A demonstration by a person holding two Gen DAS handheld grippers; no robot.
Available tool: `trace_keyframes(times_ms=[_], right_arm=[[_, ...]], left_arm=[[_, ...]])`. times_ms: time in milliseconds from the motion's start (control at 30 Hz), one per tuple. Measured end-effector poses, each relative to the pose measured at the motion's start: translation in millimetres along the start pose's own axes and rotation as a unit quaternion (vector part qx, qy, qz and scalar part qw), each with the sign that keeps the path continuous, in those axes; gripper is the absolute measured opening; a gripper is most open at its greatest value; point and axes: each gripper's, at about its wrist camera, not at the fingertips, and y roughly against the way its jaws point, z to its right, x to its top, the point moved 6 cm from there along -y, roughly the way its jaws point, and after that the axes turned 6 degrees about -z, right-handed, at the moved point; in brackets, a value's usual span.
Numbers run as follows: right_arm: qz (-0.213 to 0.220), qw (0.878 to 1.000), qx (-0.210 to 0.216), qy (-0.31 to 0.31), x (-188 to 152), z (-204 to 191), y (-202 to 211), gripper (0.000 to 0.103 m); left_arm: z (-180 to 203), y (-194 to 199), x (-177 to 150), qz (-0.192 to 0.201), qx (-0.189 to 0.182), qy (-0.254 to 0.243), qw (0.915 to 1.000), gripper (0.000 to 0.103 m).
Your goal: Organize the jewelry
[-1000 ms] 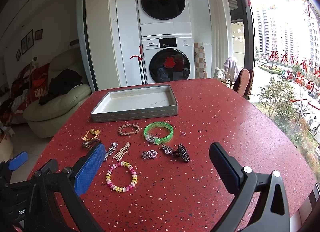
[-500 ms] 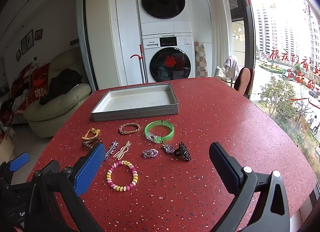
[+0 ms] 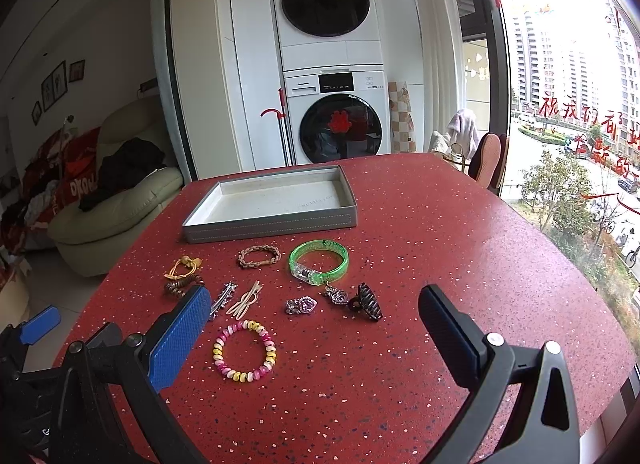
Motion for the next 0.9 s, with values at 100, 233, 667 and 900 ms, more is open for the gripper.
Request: trace_keyframes(times_ms=[100, 233, 667, 900], right_arm=[[-0.001, 1.0, 0.0, -0.001, 0, 1, 0, 0.103], [-0.001, 1.0, 0.001, -0.001, 0, 0, -1, 0.103], [-0.032, 0.999, 0.002, -0.012, -2, 14, -14, 0.103], [-0.097, 0.995, -0.008, -0.008, 1, 36, -42, 0.103]], left_arm=[[0, 0, 0, 0.0, 0.0, 0.0, 1.0, 0.103], [0, -1, -1, -0.001, 0.0, -0.001, 1.0, 0.103], [3, -22, -4, -0.042, -0.011, -0.003, 0.9991, 0.103], [26, -58, -1, -0.131, -0.082, -0.005, 0.9879, 0.103]])
